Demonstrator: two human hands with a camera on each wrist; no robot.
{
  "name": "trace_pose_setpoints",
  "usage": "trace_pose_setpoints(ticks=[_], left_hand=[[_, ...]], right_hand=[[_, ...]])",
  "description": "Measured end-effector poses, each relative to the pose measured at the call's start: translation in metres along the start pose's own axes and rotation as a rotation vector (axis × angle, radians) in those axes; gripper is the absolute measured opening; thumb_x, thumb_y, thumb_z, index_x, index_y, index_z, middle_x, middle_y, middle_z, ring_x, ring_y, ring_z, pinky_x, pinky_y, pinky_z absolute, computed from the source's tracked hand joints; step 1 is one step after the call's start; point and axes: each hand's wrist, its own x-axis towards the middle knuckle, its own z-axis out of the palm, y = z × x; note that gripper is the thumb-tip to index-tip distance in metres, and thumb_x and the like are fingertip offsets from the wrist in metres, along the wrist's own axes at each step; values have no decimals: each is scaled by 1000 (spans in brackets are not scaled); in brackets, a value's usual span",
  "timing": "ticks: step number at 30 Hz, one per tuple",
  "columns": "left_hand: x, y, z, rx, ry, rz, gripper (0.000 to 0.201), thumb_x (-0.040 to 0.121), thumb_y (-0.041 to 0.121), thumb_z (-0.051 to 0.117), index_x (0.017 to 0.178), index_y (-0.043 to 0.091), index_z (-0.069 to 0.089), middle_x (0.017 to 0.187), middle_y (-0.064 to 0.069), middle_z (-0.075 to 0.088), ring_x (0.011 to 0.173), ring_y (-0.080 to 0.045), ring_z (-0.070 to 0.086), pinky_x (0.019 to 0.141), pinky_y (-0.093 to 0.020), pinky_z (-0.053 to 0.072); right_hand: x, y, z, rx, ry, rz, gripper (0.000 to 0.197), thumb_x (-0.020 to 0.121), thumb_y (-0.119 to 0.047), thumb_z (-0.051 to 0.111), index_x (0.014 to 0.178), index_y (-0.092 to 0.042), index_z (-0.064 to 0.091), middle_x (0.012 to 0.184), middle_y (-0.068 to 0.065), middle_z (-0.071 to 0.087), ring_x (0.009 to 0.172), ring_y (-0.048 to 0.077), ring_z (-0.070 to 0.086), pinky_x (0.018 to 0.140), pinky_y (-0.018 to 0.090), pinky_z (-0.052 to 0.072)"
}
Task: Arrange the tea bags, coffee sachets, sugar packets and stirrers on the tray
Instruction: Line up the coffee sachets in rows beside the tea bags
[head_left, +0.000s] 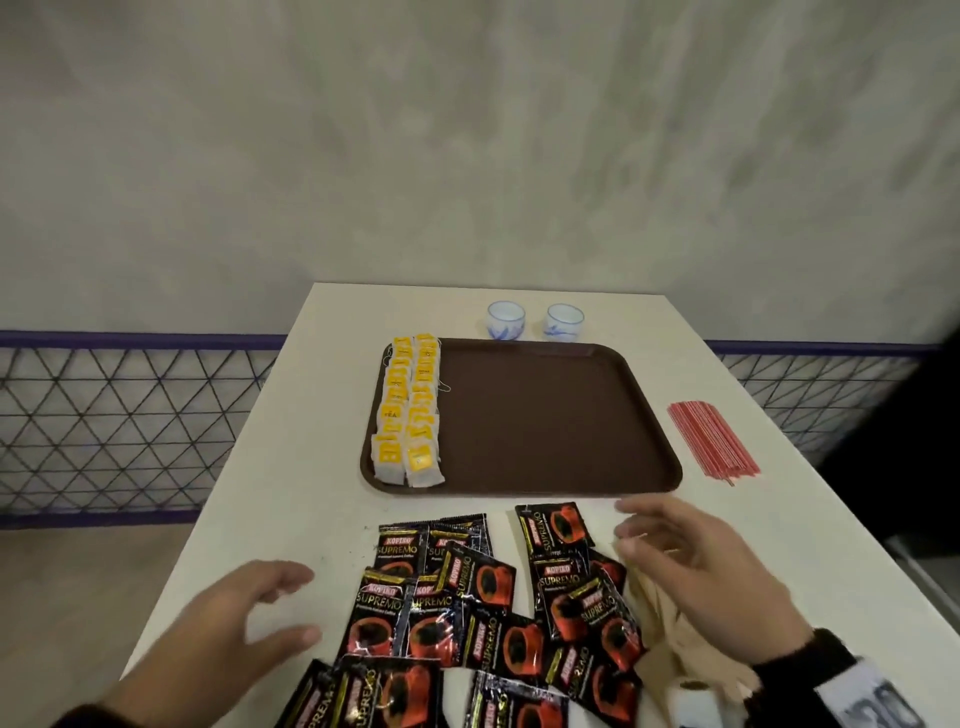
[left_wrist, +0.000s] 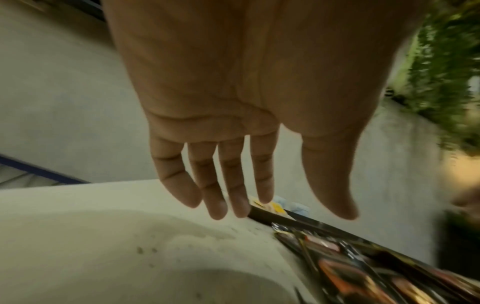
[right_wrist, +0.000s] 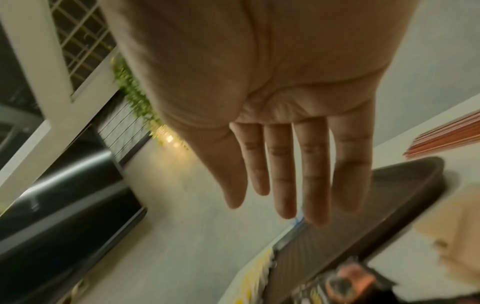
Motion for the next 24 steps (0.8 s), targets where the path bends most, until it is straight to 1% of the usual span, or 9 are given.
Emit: trace_pose_setpoints(ticks=[1, 3, 5, 7, 9, 12, 19, 22, 24], left_hand=[[0, 5, 6, 44, -62, 30, 68, 41, 84, 63, 102, 56, 49, 111, 31, 52, 103, 3, 51, 83, -15, 42], [3, 14, 19, 161, -144, 121, 89, 34, 96, 45, 113, 58, 31, 120, 37, 35, 113, 5, 38, 99, -21, 36], [7, 26, 30, 206, -177, 173, 91, 52, 86, 54, 130, 54, 22, 129, 31, 29, 120, 2, 29, 105, -25, 31], [13, 38, 36, 184, -105, 198, 86, 66, 71, 61, 138, 45, 22, 132, 26, 30, 121, 0, 28, 106, -26, 31], [22, 48, 39, 205, -58, 216, 81, 71, 63, 64, 139, 40, 26, 131, 22, 35, 119, -1, 31, 105, -24, 32], [40, 57, 44, 353, -122, 236, 80, 71, 56, 68, 139, 36, 30, 130, 16, 39, 118, -6, 35, 103, -26, 35], [70, 58, 37, 448, -166, 119, 65, 66, 38, 79, 121, 27, 45, 113, 6, 44, 112, -17, 40, 92, -29, 41], [70, 48, 33, 378, -170, 80, 53, 63, 32, 83, 102, 29, 47, 103, 6, 41, 101, -15, 45, 80, -23, 40], [71, 43, 28, 336, -136, 78, 44, 63, 28, 84, 88, 31, 48, 99, 7, 41, 93, -13, 45, 72, -20, 37]], right_hand=[[-1, -8, 12, -56, -77, -12, 26, 88, -29, 66, 110, -42, 58, 100, -16, 67, 91, -4, 61, 85, 24, 53], [0, -21, 39, -180, -214, -48, 34, 89, -37, 64, 120, -43, 51, 112, -22, 58, 101, -5, 55, 90, 21, 49], [5, -35, 65, -265, -288, -97, 47, 87, -41, 64, 130, -39, 45, 123, -21, 53, 114, 0, 49, 99, 24, 44], [14, -48, 88, -325, -330, -134, 60, 85, -42, 67, 138, -35, 40, 136, -15, 47, 127, 7, 42, 108, 29, 37], [26, -58, 106, -396, -386, -139, 72, 83, -41, 69, 144, -32, 32, 145, -10, 41, 135, 13, 33, 113, 37, 31], [45, -64, 121, -510, -444, -107, 78, 82, -35, 72, 146, -27, 29, 144, -1, 41, 135, 22, 31, 113, 43, 31], [64, -52, 126, -456, -397, -2, 77, 76, -27, 79, 141, -26, 37, 135, 2, 41, 129, 24, 40, 108, 40, 39], [66, -49, 124, -370, -353, -2, 75, 76, -22, 80, 139, -25, 39, 137, 0, 41, 127, 20, 44, 105, 33, 41], [65, -50, 122, -302, -290, -22, 62, 81, -15, 74, 134, -26, 44, 131, 0, 46, 116, 16, 49, 96, 26, 45]])
